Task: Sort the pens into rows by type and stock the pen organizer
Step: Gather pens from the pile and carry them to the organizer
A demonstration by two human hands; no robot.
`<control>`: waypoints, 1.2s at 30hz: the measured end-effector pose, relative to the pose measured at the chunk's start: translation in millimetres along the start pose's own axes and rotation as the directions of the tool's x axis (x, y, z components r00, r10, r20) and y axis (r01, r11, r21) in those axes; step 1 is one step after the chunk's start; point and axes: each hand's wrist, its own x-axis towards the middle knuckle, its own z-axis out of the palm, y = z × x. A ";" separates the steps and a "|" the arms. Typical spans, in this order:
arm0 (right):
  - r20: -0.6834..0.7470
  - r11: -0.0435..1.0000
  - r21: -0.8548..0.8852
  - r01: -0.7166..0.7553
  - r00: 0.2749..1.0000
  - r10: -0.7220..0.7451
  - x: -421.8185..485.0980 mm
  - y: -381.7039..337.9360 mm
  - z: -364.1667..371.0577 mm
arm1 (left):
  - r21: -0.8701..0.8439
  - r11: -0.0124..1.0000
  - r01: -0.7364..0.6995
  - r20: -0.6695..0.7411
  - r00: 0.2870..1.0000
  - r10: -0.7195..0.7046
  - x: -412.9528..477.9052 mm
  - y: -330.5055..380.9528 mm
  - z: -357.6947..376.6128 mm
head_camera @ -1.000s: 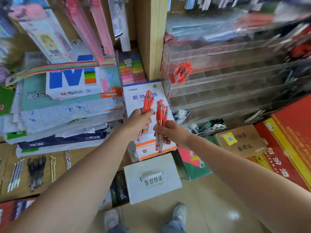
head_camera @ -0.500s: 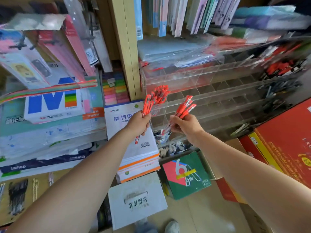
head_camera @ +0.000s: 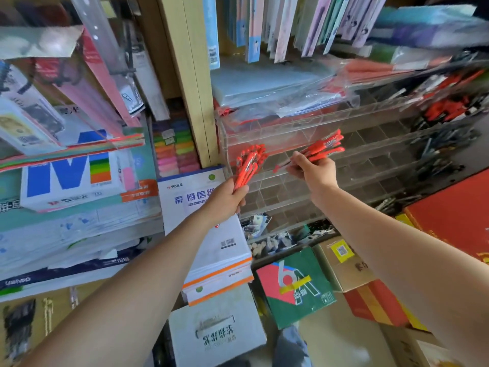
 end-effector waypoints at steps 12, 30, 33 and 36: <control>0.064 0.945 -0.324 0.045 0.998 -0.025 54.4 9.2 12.6 | -0.053 0.998 0.040 -0.116 0.992 -0.046 9.2 9.5 17.4; 0.156 0.933 -0.359 0.017 0.987 0.042 76.5 21.2 0.5 | 0.052 0.995 0.083 -0.109 0.991 -0.077 7.7 24.6 20.9; 0.107 0.937 -0.344 0.056 0.994 -0.020 64.3 16.8 -7.4 | 0.068 0.995 0.078 -0.089 0.993 -0.072 7.1 26.1 21.9; 0.179 0.965 -0.225 0.132 0.980 -0.092 40.7 8.2 -14.8 | 0.066 0.994 0.083 -0.045 0.996 -0.080 6.5 29.9 25.7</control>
